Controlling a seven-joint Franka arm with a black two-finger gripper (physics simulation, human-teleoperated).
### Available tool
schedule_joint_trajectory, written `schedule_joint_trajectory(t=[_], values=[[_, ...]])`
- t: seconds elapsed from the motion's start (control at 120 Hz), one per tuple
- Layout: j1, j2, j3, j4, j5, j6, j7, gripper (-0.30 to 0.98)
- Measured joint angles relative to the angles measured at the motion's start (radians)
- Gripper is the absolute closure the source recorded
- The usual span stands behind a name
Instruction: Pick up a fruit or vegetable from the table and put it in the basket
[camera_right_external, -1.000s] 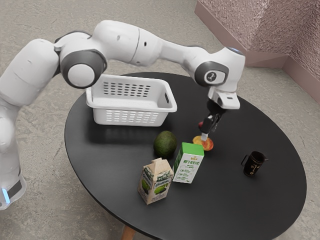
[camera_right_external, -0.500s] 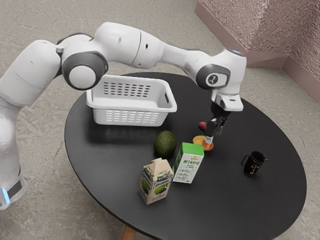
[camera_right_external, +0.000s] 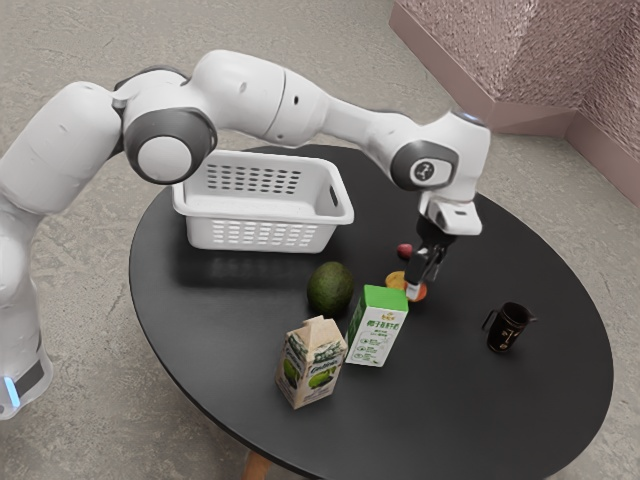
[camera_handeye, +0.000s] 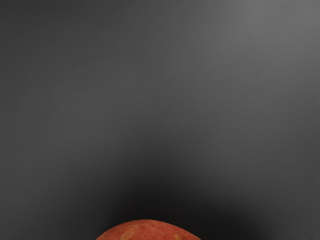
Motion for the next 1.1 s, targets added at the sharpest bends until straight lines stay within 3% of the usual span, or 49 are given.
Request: schedule_joint_trajectory(t=[0.817,0.925,1.1], values=[[0.002,-0.031,0.029,-0.096,-0.022,0.025,0.010,0.01],[0.002,-0.030,0.029,-0.100,-0.034,0.031,0.008,-0.04],[0.002,-0.031,0.029,-0.100,-0.043,0.037,0.002,0.07]])
